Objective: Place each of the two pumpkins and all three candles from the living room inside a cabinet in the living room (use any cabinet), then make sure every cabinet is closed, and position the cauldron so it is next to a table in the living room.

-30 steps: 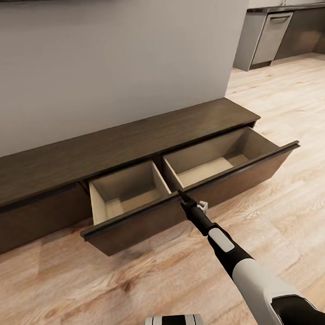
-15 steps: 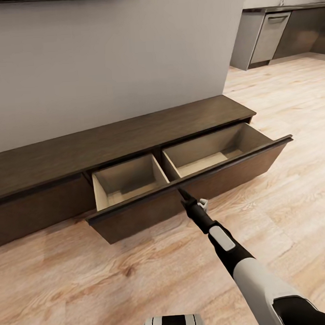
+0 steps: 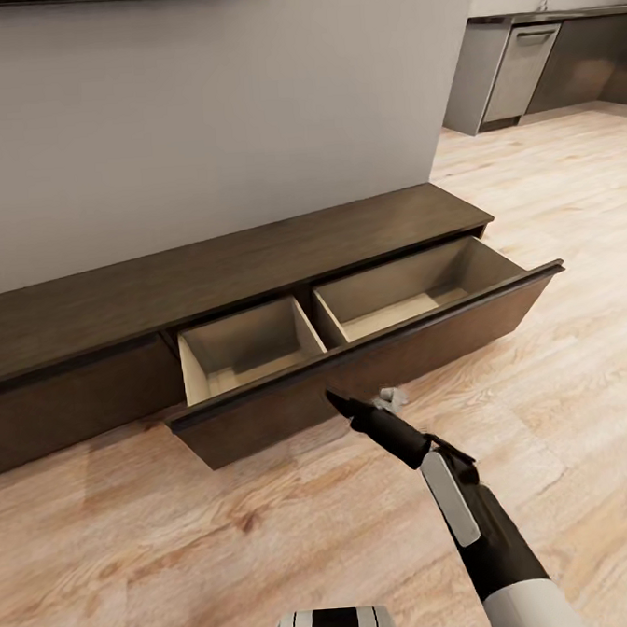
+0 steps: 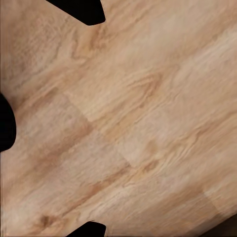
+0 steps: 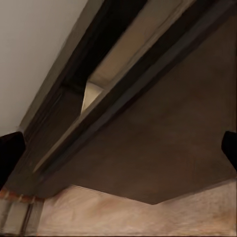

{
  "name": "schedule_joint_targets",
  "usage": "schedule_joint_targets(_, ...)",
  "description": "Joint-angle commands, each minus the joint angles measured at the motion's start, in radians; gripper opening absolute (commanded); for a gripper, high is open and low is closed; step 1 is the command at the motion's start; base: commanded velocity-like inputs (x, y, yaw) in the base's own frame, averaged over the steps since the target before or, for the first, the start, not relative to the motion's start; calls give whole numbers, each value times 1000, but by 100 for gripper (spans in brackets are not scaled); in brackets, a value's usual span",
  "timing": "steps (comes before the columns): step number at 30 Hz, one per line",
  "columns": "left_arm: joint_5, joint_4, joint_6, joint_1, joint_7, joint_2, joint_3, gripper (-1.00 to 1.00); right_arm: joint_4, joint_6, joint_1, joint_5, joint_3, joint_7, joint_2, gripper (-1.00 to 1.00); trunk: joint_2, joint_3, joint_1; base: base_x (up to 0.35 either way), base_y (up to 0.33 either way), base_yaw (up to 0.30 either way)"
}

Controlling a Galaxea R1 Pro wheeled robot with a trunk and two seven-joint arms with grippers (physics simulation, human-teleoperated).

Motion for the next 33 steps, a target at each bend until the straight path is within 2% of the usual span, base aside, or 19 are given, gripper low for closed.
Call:
schedule_joint_targets(1, 7, -6, -3, 0, 4, 0, -18, 100, -48, 21, 24, 30, 0, -7, 1, 100, 0, -1, 0, 0, 0, 0)
schedule_joint_targets(3, 6, -16, -25, 0, 17, 0, -60, 100, -124, 39, 62, 102, 2, -17, 2, 100, 0, -1, 0, 0, 0, 0)
schedule_joint_targets(5, -4, -57, -61, 0, 70, 1, -167, 100, -214, 63, 106, 232, 10, -27, 5, 100, 0, -1, 0, 0, 0, 0)
schedule_joint_targets(6, -14, -72, -69, 0, 93, 1, -197, 100, -227, 67, 112, 256, 11, -28, 5, 100, 0, -1, 0, 0, 0, 0)
schedule_joint_targets(7, -43, -105, -85, 0, 152, 1, -255, 100, -248, 74, 120, 289, 13, -30, 5, 100, 0, -1, 0, 0, 0, 0)
schedule_joint_targets(11, -91, -164, -114, 0, 266, -1, -350, 100, -291, 93, 130, 326, 20, -32, 5, 100, 0, -1, 0, 0, 0, 0)
schedule_joint_targets(13, -116, -205, -129, 0, 341, 1, -447, 100, -354, 148, 133, 342, 26, -33, 7, 100, 0, -1, 0, 0, 0, 0)
schedule_joint_targets(15, -122, -218, -133, -6, 375, 2, -486, 100, -376, 192, 134, 347, 29, -34, 7, 100, 0, -1, 0, 0, 0, 0)
schedule_joint_targets(17, -126, -232, -135, -19, 412, 3, -515, 100, -390, 236, 133, 349, 30, -34, 7, 100, 0, 0, 0, 0, 0, 28)
schedule_joint_targets(18, -129, -242, -133, -35, 453, 4, -533, 100, -399, 277, 129, 351, 34, -34, 7, 100, 0, 0, 0, 0, 0, 123)
schedule_joint_targets(20, -131, -251, -130, -66, 505, 9, -550, 100, -407, 330, 122, 353, 37, -34, 7, 100, 0, 0, 0, 0, 0, 178)
schedule_joint_targets(23, -132, -262, -119, -96, 535, 16, -559, 100, -411, 364, 104, 355, 43, -35, 6, 100, 0, 1, 0, 0, 0, 233)
schedule_joint_targets(26, -134, -287, -65, -127, 557, 24, -567, 100, -414, 415, 65, 362, 63, -35, 3, 100, 0, 1, 0, 0, 0, 270)
schedule_joint_targets(29, -136, -296, -44, -139, 564, 28, -568, 100, -415, 456, 54, 378, 75, -44, 6, 100, 0, 1, 0, 0, 0, 284)
schedule_joint_targets(31, -137, -297, -37, -152, 570, 37, -567, 100, -415, 475, 50, 398, 94, -69, 9, 100, 0, 1, 0, 0, 0, 286)
schedule_joint_targets(32, -131, -296, -31, -171, 576, 47, -568, 100, -415, 490, 46, 420, 129, -135, 11, 100, 0, 2, 0, 0, 0, 262)
schedule_joint_targets(33, -130, -296, -29, -175, 577, 48, -569, 100, -415, 493, 46, 425, 139, -158, 12, 100, 0, 2, 0, 0, 0, 252)
